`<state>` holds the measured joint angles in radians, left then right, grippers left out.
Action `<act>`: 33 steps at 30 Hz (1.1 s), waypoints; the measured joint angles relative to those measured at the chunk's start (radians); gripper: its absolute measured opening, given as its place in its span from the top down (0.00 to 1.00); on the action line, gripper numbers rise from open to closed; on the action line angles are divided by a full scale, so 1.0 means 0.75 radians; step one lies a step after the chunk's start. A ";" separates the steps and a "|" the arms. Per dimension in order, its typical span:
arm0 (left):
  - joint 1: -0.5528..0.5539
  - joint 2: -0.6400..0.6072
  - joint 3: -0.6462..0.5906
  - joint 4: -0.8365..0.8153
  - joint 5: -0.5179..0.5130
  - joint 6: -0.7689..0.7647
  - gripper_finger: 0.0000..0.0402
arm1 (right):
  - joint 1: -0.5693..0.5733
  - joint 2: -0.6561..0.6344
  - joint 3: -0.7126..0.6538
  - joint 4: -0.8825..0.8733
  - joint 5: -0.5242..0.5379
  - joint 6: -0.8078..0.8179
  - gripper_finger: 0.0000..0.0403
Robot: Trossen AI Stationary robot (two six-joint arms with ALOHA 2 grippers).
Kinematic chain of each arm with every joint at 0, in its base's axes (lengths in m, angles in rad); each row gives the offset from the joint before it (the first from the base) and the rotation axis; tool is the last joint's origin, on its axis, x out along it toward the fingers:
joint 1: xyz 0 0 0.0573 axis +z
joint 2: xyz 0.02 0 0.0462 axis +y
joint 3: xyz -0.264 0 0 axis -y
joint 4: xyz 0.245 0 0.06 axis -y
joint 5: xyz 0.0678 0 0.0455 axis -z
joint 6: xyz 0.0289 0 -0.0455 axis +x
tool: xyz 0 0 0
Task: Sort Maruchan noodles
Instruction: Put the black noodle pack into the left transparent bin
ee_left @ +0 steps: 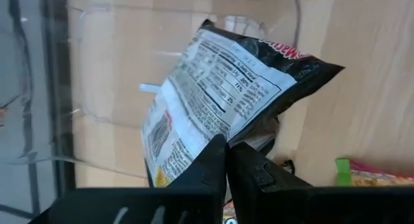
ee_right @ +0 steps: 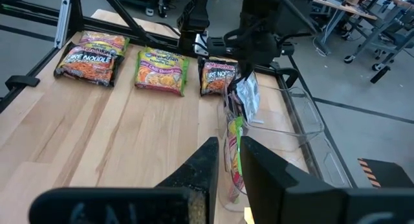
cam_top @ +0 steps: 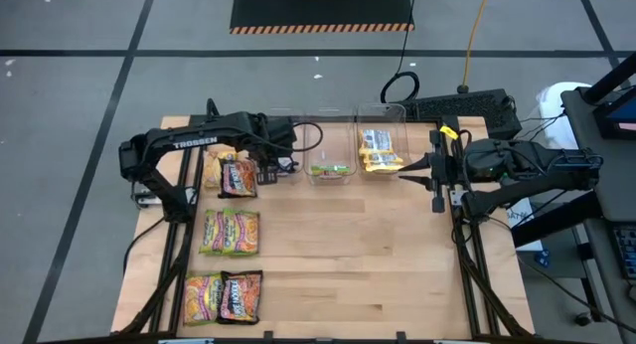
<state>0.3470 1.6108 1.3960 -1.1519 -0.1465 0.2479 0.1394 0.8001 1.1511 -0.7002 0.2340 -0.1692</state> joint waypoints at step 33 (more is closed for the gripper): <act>-0.062 -0.013 0.000 -0.534 0.089 -0.263 0.93 | 0.000 0.000 0.000 0.000 -0.001 0.000 0.85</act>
<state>0.3007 1.6012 1.3960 -1.5524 -0.0794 0.0510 0.1391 0.8001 1.1511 -0.7002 0.2337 -0.1692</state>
